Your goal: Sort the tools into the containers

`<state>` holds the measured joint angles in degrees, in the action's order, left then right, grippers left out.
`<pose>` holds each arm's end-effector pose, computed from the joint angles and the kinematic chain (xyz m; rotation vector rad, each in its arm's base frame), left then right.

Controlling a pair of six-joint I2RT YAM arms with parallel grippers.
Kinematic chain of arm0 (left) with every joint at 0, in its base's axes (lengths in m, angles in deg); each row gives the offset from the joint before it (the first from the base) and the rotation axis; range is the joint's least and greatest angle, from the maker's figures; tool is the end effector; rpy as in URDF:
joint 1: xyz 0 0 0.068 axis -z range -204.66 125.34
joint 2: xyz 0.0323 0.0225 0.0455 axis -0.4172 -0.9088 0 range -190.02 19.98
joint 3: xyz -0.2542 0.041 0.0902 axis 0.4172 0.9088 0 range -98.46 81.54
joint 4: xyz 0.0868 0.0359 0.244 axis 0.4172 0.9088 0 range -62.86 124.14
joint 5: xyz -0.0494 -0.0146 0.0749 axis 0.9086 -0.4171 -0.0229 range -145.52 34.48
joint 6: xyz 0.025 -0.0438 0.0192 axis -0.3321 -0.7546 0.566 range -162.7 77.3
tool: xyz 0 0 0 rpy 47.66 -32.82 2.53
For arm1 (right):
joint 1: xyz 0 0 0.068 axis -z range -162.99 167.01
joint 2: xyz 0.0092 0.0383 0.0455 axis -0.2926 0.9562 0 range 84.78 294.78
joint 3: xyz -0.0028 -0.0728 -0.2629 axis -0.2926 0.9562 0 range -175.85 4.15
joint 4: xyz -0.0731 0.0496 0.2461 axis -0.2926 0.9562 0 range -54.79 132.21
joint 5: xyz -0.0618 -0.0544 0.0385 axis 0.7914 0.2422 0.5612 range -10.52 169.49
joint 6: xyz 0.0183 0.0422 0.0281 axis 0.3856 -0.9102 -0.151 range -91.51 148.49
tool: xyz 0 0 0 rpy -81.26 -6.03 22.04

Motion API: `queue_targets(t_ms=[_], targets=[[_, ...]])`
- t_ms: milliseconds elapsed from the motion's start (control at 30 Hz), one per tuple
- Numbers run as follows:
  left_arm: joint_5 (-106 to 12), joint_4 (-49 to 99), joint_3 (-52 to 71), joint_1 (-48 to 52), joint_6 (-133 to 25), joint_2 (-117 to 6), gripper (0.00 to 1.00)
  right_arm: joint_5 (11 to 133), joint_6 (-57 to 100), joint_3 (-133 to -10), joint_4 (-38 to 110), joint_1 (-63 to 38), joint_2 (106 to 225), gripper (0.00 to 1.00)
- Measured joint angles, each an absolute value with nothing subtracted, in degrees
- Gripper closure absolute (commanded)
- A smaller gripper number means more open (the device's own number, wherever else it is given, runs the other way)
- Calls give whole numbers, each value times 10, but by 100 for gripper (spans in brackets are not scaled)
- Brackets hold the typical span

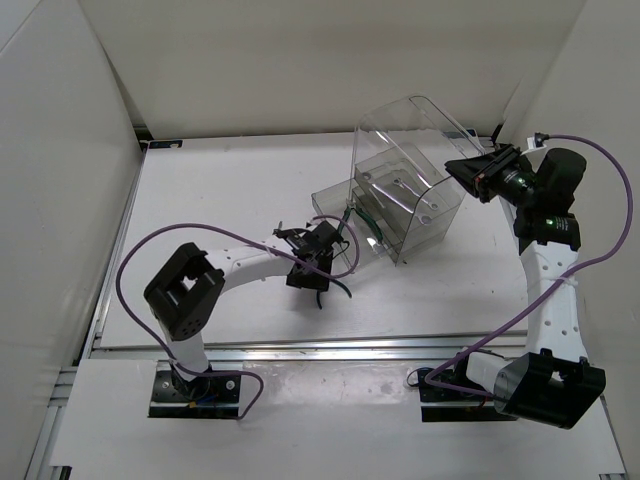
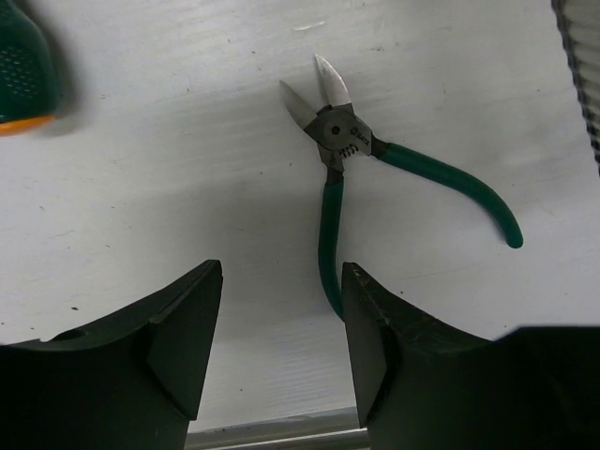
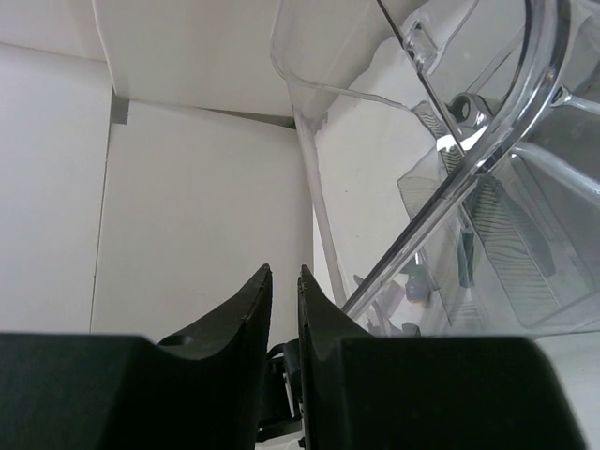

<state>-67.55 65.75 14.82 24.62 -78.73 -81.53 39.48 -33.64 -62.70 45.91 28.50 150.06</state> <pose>0.2269 -0.2521 0.1774 0.2790 2.7737 -0.0592 0.2523 -0.0279 0.4039 0.6234 1.7528 1.2322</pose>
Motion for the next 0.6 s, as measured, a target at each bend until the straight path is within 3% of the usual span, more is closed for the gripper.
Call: queue_targets(t_ms=[300, 600], targets=[[-638, 648, 147, 247, -798, -826, 37, 396, -331, -627, 478, 285, 1501, 79], [-608, 642, 147, 247, -805, -847, 46, 397, -328, -627, 484, 285, 1501, 79]])
